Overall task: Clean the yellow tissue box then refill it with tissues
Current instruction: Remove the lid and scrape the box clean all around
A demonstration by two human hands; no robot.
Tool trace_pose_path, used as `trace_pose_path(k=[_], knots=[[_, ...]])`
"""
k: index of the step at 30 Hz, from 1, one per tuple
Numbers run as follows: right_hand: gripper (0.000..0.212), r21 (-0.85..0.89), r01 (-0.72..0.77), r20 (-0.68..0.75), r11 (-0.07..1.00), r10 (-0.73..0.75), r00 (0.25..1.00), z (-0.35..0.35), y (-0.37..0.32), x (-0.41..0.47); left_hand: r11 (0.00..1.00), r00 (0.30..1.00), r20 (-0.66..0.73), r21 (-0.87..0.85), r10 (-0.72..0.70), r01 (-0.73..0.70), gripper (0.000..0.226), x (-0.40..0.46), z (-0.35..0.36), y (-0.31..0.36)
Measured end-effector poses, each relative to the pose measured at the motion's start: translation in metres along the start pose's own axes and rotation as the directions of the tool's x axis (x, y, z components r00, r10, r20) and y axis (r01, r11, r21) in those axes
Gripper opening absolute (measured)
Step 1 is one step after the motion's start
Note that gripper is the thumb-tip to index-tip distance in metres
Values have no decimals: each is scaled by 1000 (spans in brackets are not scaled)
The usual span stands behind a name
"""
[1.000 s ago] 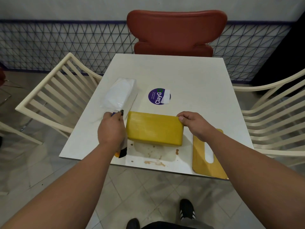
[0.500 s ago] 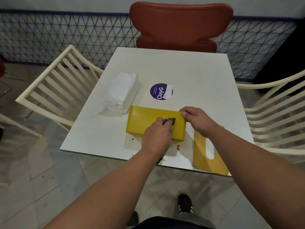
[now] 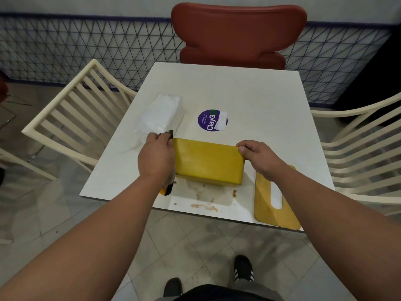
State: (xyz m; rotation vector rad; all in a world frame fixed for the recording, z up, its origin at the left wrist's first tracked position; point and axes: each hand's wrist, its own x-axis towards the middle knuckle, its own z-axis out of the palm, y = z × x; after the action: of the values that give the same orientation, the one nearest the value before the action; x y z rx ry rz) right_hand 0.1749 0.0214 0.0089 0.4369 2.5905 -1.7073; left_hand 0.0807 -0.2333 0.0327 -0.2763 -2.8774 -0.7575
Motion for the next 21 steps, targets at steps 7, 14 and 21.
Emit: trace_pose_path(k=[7,14,21], knots=[[20,-4,-4,-10,1000,4,1000,0,-1,0,966,958,191,108,214,-237,36,-11,31,51],[22,-28,14,-8,1000,-14,1000,0,-1,1,908,883,285,86,372,-411,33,-32,49,88],[21,-41,12,-5,999,-12,1000,-1,-2,-1,993,978,177,37,107,-115,34,-4,21,33]])
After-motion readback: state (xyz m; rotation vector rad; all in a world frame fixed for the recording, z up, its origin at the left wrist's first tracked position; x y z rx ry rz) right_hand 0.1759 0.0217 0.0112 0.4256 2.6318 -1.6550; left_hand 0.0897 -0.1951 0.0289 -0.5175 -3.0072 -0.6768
